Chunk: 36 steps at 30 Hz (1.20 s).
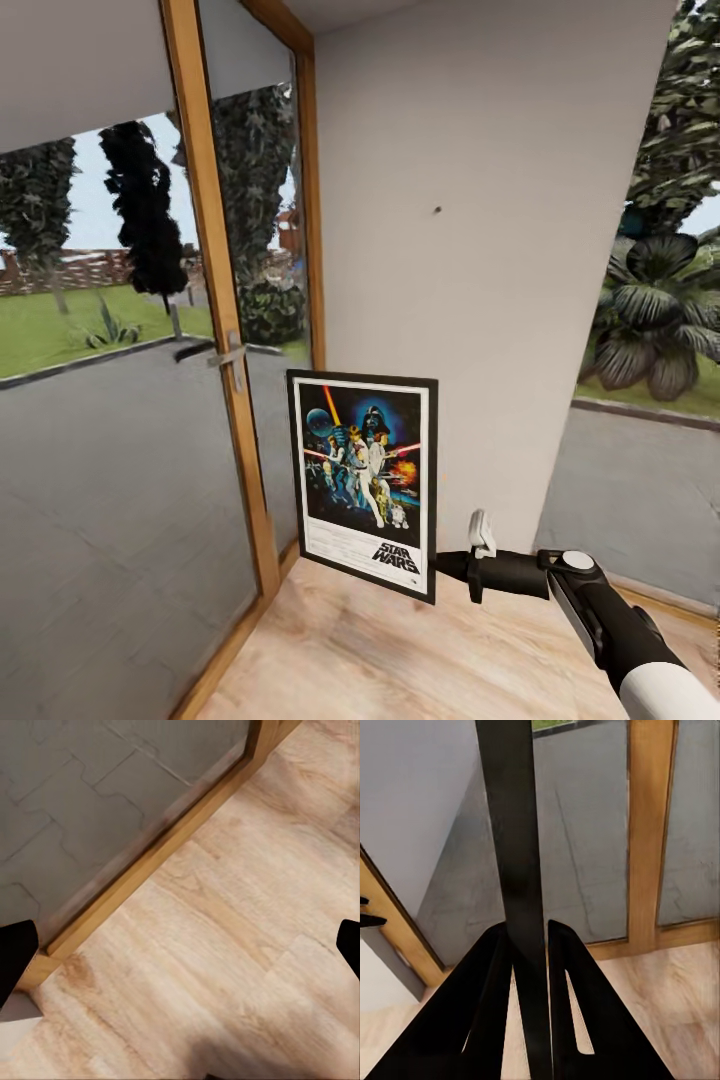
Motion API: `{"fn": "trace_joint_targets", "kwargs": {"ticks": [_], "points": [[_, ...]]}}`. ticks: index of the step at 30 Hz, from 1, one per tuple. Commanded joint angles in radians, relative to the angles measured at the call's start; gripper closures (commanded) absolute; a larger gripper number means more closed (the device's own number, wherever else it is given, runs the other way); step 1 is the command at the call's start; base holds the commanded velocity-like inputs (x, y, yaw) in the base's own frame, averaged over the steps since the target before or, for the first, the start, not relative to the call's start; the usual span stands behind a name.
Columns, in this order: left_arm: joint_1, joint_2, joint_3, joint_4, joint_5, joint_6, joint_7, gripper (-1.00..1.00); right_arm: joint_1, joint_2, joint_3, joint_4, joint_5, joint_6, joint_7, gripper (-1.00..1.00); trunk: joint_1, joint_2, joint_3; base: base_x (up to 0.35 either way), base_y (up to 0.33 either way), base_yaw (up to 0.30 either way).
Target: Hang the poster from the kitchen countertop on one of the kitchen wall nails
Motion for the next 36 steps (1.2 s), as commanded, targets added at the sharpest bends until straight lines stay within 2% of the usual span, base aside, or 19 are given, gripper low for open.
{"fn": "trace_joint_targets", "kwargs": {"ticks": [1, 20, 36], "points": [[0.001, 0.000, 0.001, -0.001, 0.003, 0.000, -0.003, -1.00, -0.001, 0.000, 0.002, 0.000, -0.002, 0.009, 0.004, 1.00, 0.001, 0.000, 0.000, 0.253, 0.273, -0.265], [0.001, 0.002, 0.001, 0.000, 0.003, 0.000, -0.003, -1.00, -0.001, 0.000, 0.001, 0.000, -0.002, 0.010, 0.006, 1.00, 0.001, 0.000, 0.005, 0.244, 0.259, -0.297], [0.001, 0.000, 0.001, 0.000, 0.003, 0.000, -0.002, -1.00, -0.001, 0.000, 0.002, 0.000, -0.002, 0.010, 0.006, 1.00, 0.001, 0.000, 0.014, 0.026, 0.027, -0.300]]}}
